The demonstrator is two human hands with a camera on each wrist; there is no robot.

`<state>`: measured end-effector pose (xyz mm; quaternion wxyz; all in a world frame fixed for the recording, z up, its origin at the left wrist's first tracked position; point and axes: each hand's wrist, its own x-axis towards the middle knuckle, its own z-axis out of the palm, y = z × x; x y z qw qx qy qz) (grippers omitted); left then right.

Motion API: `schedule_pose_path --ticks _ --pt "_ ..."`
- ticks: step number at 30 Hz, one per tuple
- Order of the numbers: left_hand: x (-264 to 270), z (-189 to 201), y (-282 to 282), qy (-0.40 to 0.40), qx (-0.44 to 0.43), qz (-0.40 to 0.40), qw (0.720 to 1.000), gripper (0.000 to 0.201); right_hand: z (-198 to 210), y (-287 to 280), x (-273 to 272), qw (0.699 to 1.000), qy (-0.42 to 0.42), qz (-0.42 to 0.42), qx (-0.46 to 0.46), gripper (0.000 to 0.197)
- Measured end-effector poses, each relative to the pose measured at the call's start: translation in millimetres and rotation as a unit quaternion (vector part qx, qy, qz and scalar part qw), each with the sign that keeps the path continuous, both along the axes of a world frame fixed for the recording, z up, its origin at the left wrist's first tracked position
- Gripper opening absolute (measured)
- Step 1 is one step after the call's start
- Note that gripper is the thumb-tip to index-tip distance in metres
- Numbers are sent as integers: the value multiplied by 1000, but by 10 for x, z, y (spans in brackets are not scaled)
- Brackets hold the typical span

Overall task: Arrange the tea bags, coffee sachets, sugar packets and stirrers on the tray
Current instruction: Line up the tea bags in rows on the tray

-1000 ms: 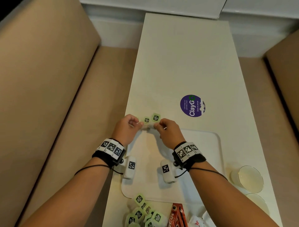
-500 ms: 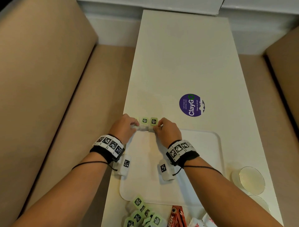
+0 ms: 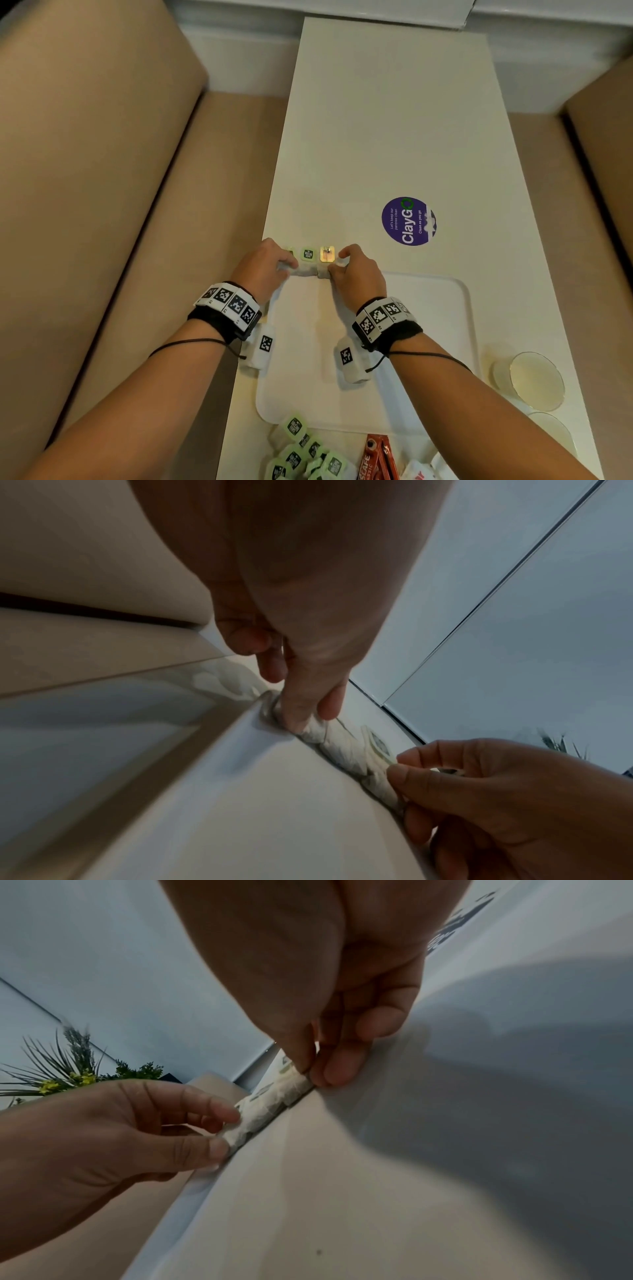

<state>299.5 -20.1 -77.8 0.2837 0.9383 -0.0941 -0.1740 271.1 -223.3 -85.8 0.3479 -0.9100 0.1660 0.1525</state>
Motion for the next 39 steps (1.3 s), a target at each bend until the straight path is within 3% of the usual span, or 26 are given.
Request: schedule_pose_path --ticks 8,14,19,26,33,39 --pt "-169 164 213 -29 -31 15 999 19 104 -130 -317 999 -31 34 23 27" --pt "-798 345 333 23 -63 -31 997 16 250 -272 -988 988 -16 144 47 28" --pt "-1434 340 354 84 -45 -94 991 18 347 -332 -1576 971 22 231 64 29" --pt "-1968 259 286 119 46 -160 979 43 432 -222 -2217 947 59 311 60 29" --pt "-2173 250 232 130 68 -157 977 43 378 -115 -2414 950 94 297 25 41" --pt "-2264 228 214 104 59 -115 986 33 374 -110 -2473 958 93 271 31 39"
